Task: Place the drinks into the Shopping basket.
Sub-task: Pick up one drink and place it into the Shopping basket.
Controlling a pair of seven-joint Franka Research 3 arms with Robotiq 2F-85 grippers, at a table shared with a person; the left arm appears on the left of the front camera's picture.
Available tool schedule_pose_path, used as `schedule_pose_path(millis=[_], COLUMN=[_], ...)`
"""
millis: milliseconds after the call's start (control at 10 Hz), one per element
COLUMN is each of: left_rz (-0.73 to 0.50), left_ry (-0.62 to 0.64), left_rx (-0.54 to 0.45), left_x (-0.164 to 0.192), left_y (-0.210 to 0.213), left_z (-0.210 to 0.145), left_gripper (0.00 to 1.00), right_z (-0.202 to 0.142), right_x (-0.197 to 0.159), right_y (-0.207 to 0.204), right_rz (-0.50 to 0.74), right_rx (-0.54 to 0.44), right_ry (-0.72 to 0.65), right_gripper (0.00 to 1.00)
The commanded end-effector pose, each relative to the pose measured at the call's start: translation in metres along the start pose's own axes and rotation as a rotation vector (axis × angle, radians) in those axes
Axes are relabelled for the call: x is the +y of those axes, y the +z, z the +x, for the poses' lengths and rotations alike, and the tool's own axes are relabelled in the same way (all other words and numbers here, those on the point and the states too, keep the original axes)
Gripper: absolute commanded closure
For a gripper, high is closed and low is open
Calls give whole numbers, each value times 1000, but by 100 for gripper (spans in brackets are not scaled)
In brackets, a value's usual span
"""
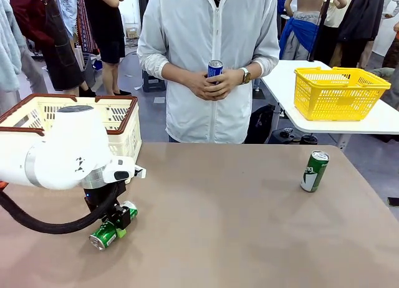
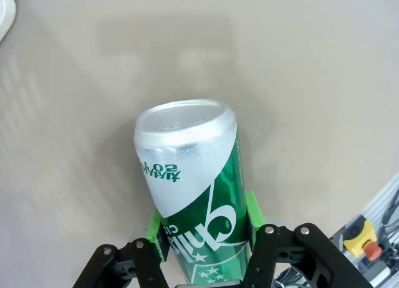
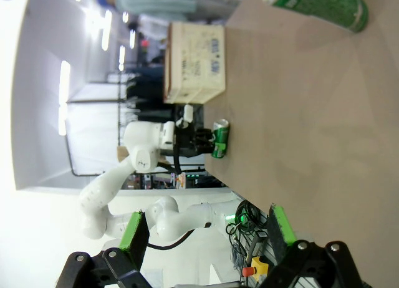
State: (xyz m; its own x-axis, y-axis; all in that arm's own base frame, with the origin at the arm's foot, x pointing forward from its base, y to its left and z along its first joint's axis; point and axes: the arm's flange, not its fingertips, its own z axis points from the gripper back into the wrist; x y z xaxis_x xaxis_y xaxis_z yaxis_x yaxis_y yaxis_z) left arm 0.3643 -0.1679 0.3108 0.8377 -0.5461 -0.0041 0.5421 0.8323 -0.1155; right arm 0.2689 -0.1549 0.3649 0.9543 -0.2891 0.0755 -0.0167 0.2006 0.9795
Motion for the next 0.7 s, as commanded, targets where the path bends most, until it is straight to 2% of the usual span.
schedule_pose_path(millis=[0,100,200,300,400,500,600], left_rz=[3,-40,17,39,78,100,115], left_ry=[43,70,194,167,264,303,359], left_rx=[-19,-49,-57,-122,-146,-151,-215], left_x=[-12,-18,-23,-31,-32,-31,-30], left_y=[38,76,124,157,173,181,186], left_z=[-52,-69,-94,-113,-123,-134,-146], left_gripper=[100,100,100,100,100,100,100], right_z=[-1,-1,-1,-1,-1,-1,-1], right_x=[5,5,5,5,5,5,5], right_y=[4,4,4,4,4,4,4], right_rz=[-6,-6,-6,-6,-6,-6,-6], right_rx=[14,14,14,14,14,14,14], right_ry=[-19,-19,-19,-19,-19,-19,-19], right_gripper=[0,0,0,0,0,0,0])
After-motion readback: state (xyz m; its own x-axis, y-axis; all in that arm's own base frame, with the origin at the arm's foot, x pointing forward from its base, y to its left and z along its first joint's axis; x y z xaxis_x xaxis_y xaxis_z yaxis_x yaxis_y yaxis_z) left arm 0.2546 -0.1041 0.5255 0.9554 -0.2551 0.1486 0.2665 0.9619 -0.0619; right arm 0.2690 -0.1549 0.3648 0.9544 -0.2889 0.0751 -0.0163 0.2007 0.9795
